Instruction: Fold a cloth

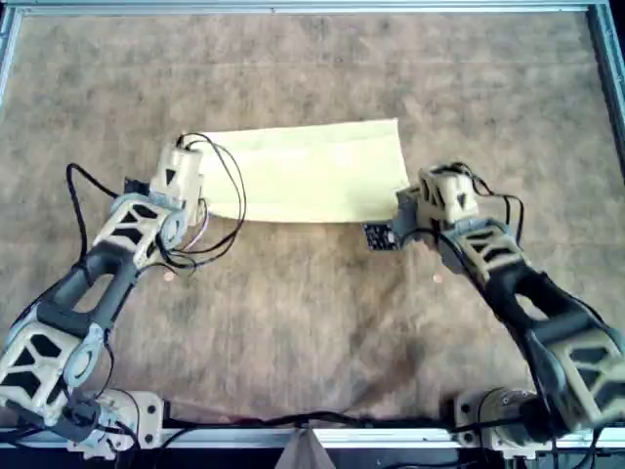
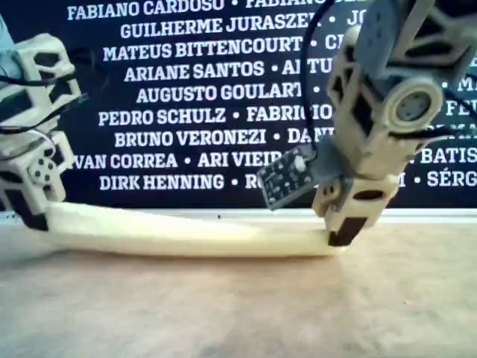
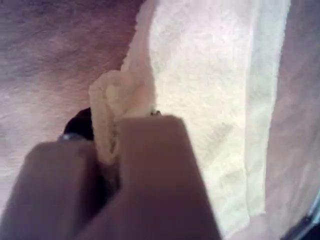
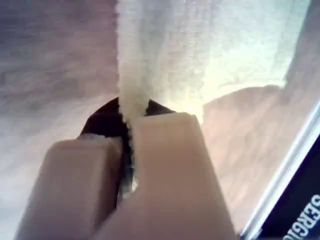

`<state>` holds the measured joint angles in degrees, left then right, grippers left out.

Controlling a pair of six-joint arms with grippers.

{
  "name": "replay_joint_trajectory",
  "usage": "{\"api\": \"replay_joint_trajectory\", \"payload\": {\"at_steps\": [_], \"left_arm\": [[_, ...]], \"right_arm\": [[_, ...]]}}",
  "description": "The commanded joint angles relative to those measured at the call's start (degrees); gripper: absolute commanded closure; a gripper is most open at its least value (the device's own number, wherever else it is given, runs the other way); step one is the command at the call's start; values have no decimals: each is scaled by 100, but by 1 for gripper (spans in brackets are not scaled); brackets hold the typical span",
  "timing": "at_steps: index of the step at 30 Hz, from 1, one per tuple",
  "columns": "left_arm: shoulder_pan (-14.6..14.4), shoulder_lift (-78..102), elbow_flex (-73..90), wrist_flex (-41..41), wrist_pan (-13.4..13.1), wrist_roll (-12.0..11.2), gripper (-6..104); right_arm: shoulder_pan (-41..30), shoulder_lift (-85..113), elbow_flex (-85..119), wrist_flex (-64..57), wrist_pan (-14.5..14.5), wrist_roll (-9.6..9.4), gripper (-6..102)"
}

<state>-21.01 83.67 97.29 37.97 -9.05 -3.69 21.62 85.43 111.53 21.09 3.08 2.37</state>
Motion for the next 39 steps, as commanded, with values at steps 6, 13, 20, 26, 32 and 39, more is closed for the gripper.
{"api": "replay_joint_trajectory", "payload": {"at_steps": [6,13,20,26,32,39], "left_arm": [[26,466,527,-53,-9,35,96],[26,1090,1116,-44,0,26,96],[26,1846,1819,-44,0,26,96],[26,1846,2101,-53,0,26,95],[26,1846,2109,-62,0,26,79],[53,1863,2241,-44,-97,-44,35]], "right_arm": [[-62,1925,1099,-202,9,35,96],[-53,2364,1652,-149,9,26,96],[-44,2250,1679,-158,0,35,96],[-44,2241,1679,-211,0,35,95],[-88,2276,1863,-237,9,44,91],[-132,2391,2470,-255,97,44,53]]}}
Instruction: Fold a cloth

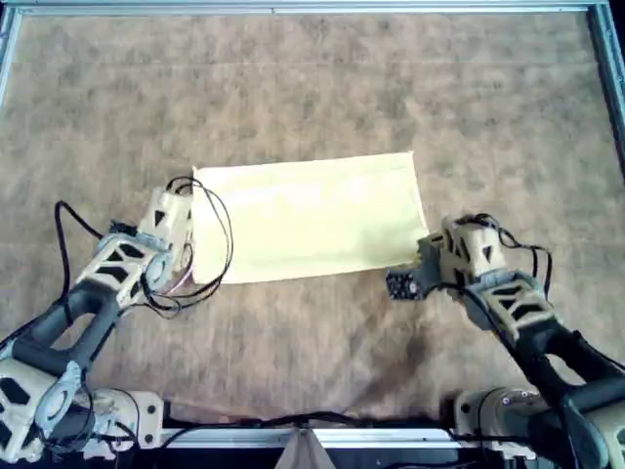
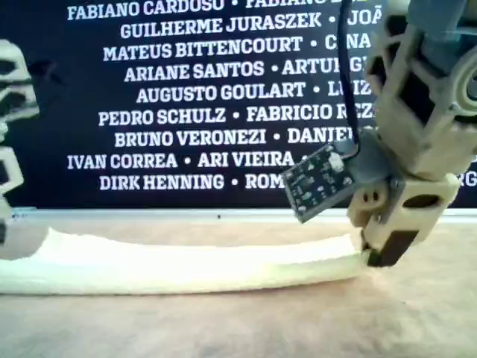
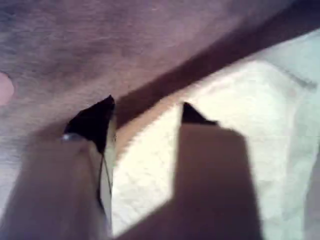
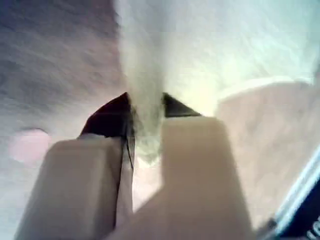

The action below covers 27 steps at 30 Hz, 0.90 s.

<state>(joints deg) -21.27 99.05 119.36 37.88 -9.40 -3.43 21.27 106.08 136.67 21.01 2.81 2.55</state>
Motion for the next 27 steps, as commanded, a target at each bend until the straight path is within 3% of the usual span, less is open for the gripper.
{"api": "replay_joint_trajectory", "payload": {"at_steps": [1,6,12,14,22,27], "left_arm": [[132,343,132,-35,-62,-70,32],[149,853,431,-44,-62,-44,23],[158,2426,835,-44,-70,-79,20],[158,3182,1011,-44,-70,-35,20],[158,6223,2408,-44,-70,-9,20],[158,8068,3234,-44,-70,-18,21]], "right_arm": [[-105,334,-9,-246,132,26,46],[-105,343,9,-185,132,26,28],[-114,1397,132,-123,141,26,27],[-114,2215,431,-123,141,-53,27],[-141,6056,2487,-123,149,-70,27],[-563,7436,3226,-167,149,-70,27]]}}
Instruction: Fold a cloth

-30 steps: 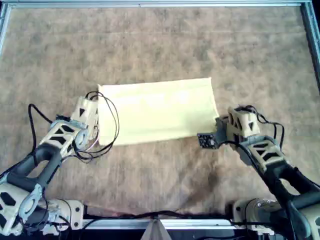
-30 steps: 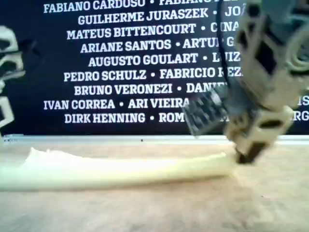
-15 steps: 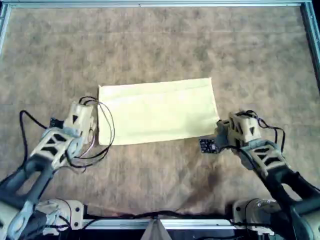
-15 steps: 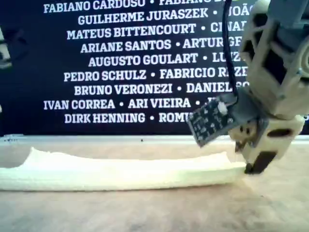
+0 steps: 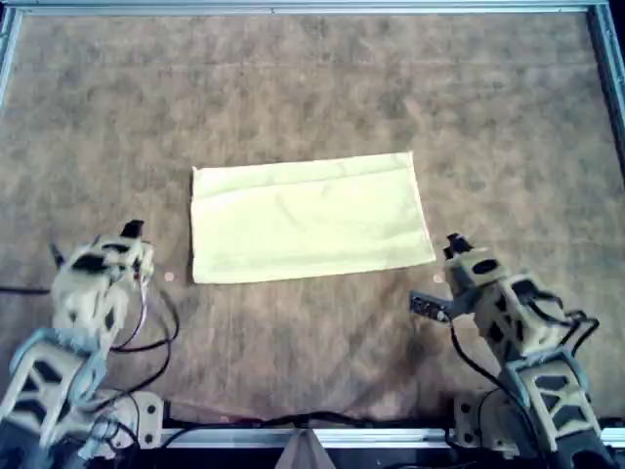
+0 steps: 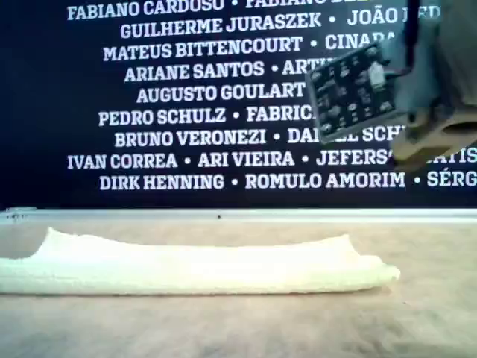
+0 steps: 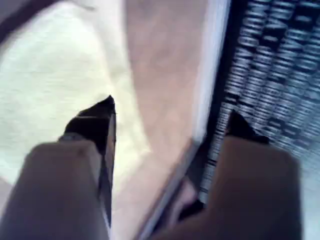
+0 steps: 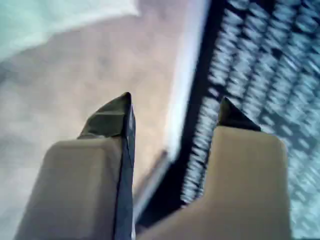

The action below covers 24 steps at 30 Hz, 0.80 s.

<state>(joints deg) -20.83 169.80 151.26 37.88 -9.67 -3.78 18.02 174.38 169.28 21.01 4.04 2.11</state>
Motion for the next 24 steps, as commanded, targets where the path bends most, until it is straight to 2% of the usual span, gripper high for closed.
{"api": "replay_joint_trajectory", "payload": {"at_steps": [1,3,10,11,15,19,21,24], "left_arm": [[114,967,132,-44,-44,18,21],[114,879,264,-44,-44,-26,21],[105,861,1020,-53,-35,18,20],[105,861,1107,-53,-35,18,20],[105,861,1477,-62,-35,18,20],[105,861,1635,-70,-35,18,20],[105,861,1600,-70,-35,0,20],[105,861,1635,-70,-44,18,20]], "right_arm": [[-343,510,-18,-167,26,-26,27],[-492,413,97,-167,18,18,26],[-580,387,352,-132,9,-44,26],[-536,334,387,-132,-79,-44,26],[-598,229,237,-132,9,-44,26],[-492,-272,79,-123,-88,-88,26],[-492,-940,-220,-123,-97,-281,26],[-448,-2294,-932,-88,-149,-853,26]]}}
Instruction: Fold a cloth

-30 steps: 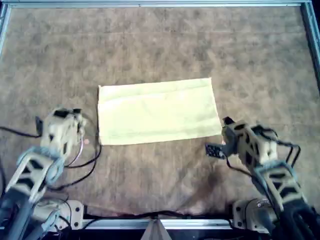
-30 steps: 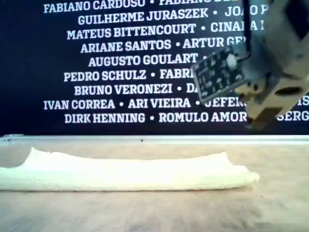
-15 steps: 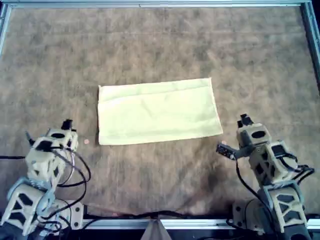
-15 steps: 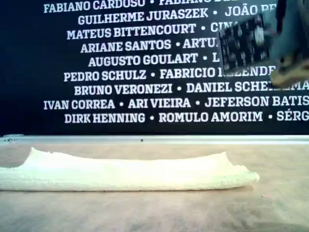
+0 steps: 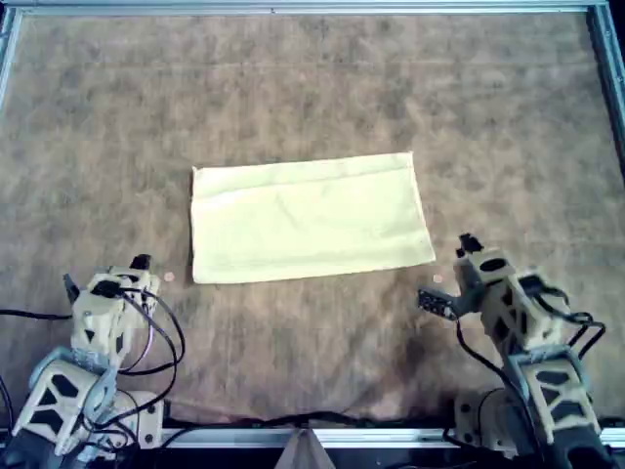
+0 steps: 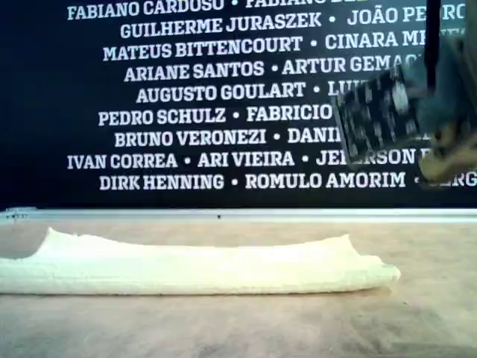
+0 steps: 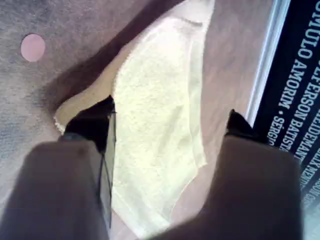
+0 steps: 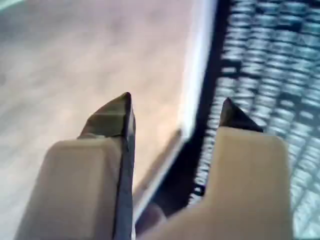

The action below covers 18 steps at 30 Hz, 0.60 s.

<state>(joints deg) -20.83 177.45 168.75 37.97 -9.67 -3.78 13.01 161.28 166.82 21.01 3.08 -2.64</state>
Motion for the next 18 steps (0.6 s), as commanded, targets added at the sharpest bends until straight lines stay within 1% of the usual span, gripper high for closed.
{"api": "replay_joint_trajectory", "payload": {"at_steps": [1,2,3,7,9,11,15,18], "left_arm": [[105,97,-105,-79,-44,18,20],[105,97,-105,-79,-44,18,20],[105,97,-105,-79,-44,18,20],[105,97,-114,-88,-44,18,20],[105,97,-193,-88,-44,-35,20],[105,97,-229,-105,-44,18,20],[105,97,-237,-132,-35,26,20],[105,97,-229,-132,-35,26,20]], "right_arm": [[97,-1494,-914,0,-105,-536,26],[114,-1978,-1160,114,-149,-624,26],[114,-2408,-1406,246,-185,-659,26],[105,-3788,-2162,606,-211,-659,26],[97,-4324,-2461,650,-211,-659,26],[105,-4772,-2646,668,-211,-659,26],[105,-5256,-2918,571,-220,-659,26],[114,-5344,-3138,571,-308,-650,26]]}}
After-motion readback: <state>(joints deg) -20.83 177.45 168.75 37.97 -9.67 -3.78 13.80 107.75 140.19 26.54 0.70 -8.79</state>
